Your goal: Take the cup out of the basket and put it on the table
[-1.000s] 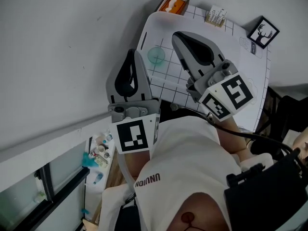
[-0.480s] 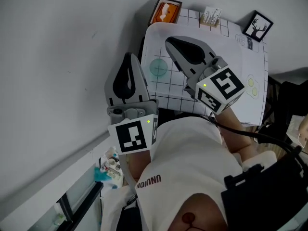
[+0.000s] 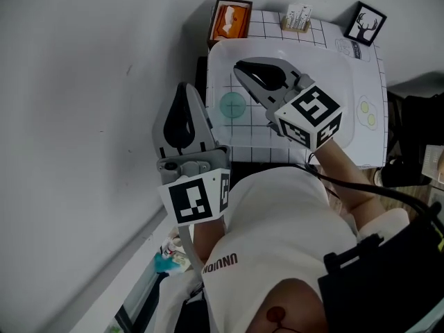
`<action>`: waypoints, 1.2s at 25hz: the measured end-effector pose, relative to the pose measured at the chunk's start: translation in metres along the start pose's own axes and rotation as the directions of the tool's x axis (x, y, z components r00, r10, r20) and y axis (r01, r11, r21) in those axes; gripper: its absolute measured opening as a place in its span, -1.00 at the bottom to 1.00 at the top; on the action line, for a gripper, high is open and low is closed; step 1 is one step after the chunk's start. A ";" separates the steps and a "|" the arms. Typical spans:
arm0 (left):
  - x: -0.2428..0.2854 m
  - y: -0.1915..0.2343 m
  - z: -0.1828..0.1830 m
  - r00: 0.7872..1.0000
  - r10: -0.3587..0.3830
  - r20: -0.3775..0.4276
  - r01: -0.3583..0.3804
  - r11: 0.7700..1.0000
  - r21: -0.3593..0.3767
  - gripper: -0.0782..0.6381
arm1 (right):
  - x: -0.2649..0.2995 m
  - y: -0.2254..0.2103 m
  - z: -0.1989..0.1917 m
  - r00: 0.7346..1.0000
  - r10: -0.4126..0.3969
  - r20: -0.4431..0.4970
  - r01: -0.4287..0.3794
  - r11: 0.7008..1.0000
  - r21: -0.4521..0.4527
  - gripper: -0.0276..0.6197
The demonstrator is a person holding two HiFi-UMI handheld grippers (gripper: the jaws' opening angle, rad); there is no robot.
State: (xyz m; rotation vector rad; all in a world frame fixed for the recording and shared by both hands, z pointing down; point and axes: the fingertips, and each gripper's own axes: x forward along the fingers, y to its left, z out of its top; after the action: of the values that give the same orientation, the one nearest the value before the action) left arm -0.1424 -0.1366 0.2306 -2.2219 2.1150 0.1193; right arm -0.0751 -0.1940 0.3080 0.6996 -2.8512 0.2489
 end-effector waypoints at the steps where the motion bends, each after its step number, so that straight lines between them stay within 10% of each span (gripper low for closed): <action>1: 0.002 0.002 0.000 1.000 -0.009 0.009 0.009 1.000 0.010 -0.75 | 0.003 -0.002 -0.004 1.000 -0.002 -0.013 0.002 1.000 -0.001 -0.85; 30: 0.031 0.014 -0.036 0.990 -0.122 -0.066 0.119 0.992 -0.047 -0.75 | 0.048 -0.017 -0.116 0.911 0.046 -0.409 -0.064 0.997 -0.032 -0.58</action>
State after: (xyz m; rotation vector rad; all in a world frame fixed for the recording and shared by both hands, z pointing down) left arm -0.1548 -0.1721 0.2628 -2.4061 2.0225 0.0835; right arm -0.0910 -0.2060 0.4332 0.4893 -2.4684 0.2994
